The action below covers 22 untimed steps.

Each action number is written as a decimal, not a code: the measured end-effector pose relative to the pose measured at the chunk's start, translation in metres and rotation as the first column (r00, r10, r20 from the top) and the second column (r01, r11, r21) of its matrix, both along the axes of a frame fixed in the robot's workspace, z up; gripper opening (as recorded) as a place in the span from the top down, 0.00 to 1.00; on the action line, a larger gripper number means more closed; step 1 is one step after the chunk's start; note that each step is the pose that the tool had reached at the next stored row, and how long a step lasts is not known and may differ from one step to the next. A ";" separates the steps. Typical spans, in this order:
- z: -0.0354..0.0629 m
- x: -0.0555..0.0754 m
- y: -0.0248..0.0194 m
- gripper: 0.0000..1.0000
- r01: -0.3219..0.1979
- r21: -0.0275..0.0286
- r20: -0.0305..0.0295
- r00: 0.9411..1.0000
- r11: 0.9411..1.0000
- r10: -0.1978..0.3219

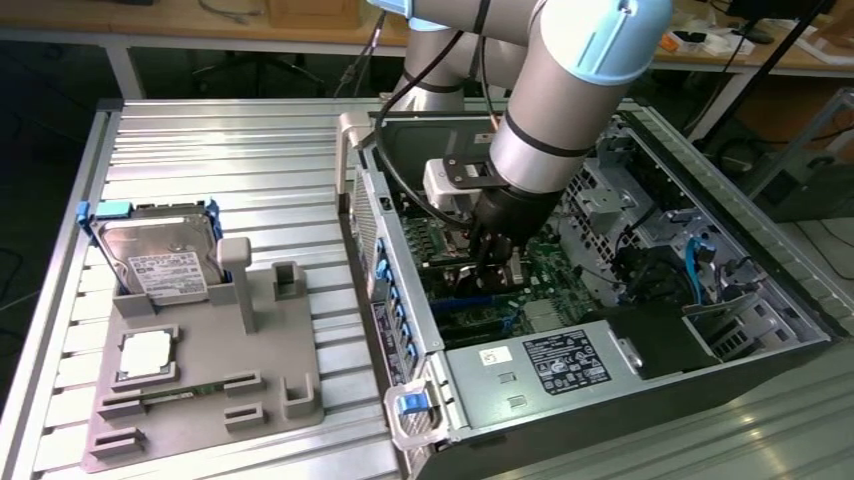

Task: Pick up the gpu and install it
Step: 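Insert the gpu into the slot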

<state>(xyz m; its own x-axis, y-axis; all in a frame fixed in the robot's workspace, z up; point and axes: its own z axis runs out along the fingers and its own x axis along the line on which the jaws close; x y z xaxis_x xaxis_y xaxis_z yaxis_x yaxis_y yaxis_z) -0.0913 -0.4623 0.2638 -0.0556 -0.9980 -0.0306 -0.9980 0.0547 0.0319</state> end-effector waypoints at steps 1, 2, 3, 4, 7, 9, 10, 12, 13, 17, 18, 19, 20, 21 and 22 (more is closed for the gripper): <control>-0.0001 0.000 0.0000 0.73 0.000 0.000 0.000 1.000 1.000 0.000; -0.0005 0.000 0.0000 0.73 0.000 0.000 0.000 1.000 1.000 0.000; -0.0013 0.000 0.0000 0.73 0.001 0.000 0.000 1.000 1.000 -0.001; -0.0036 0.000 0.0001 0.73 0.002 0.000 0.000 1.000 1.000 -0.002; -0.0093 0.000 0.0002 0.73 0.004 -0.001 0.000 1.000 1.000 -0.004; -0.0117 0.000 0.0004 0.73 0.005 -0.001 0.000 1.000 1.000 -0.005; -0.0117 0.000 0.0004 0.73 0.005 -0.001 0.000 1.000 1.000 -0.005; -0.0117 0.000 0.0004 0.73 0.005 -0.001 0.000 1.000 1.000 -0.005; -0.0117 0.000 0.0004 0.73 0.005 -0.001 0.000 1.000 1.000 -0.005; -0.0119 0.000 0.0020 0.73 0.005 -0.001 0.000 1.000 1.000 -0.005; -0.0120 0.000 0.0030 0.73 0.005 0.000 0.000 1.000 1.000 -0.005; -0.0119 0.000 0.0040 0.73 0.005 -0.001 0.000 1.000 1.000 -0.005; -0.0120 0.000 0.0042 0.73 0.005 -0.001 0.000 1.000 1.000 -0.005; -0.0122 0.000 0.0041 0.73 0.005 -0.001 0.000 1.000 1.000 -0.005; -0.0124 0.000 0.0042 0.73 0.005 -0.001 0.000 1.000 1.000 -0.005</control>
<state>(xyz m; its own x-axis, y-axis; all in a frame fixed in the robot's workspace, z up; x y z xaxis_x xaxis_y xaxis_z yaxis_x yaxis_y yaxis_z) -0.0918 -0.4581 0.2513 -0.0606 -0.9977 -0.0295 -0.9977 0.0597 0.0319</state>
